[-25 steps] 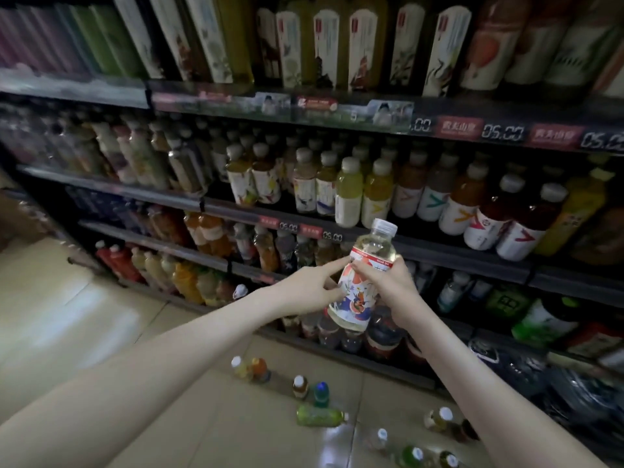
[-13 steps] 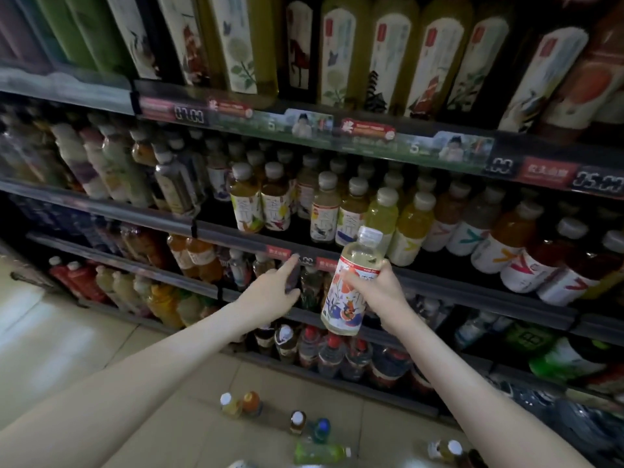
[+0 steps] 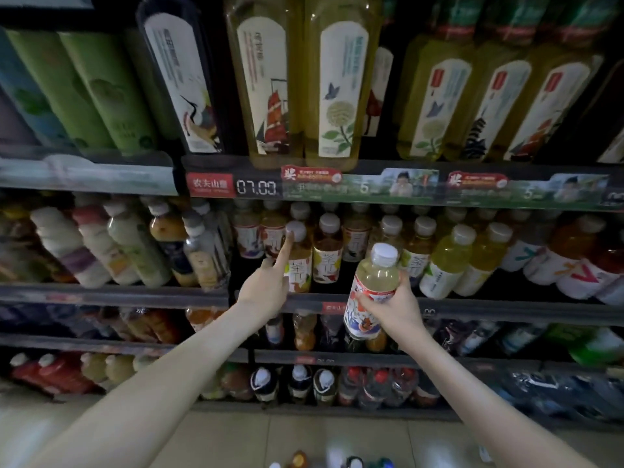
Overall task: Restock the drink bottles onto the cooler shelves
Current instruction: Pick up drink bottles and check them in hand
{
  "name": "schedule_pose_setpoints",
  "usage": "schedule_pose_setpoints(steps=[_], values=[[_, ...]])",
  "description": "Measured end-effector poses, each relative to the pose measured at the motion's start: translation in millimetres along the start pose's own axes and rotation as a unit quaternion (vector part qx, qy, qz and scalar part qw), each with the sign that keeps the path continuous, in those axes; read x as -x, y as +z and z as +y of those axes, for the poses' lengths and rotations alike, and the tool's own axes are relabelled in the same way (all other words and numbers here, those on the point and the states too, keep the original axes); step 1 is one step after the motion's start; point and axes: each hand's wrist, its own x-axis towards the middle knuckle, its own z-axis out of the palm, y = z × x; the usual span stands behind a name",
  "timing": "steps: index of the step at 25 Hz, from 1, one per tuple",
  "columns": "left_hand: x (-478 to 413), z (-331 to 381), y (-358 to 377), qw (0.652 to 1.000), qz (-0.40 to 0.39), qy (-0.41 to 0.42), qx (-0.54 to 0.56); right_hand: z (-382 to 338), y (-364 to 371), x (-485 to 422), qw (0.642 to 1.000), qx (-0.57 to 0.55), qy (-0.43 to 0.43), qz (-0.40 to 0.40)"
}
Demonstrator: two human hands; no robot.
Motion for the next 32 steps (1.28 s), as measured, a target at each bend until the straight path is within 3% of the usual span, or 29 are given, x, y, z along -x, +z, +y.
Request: schedule_pose_setpoints(steps=[17, 26, 32], values=[[-65, -5, -1, 0.988, -0.011, -0.015, 0.151, 2, 15, 19, 0.999, -0.015, 0.015, 0.03], [-21, -30, 12, 0.954, 0.09, -0.05, 0.28, -10, 13, 22, 0.999, -0.035, 0.005, 0.042], [-29, -39, -2, 0.957, 0.1, -0.074, 0.261, -18, 23, 19, 0.999, -0.032, 0.001, 0.034]])
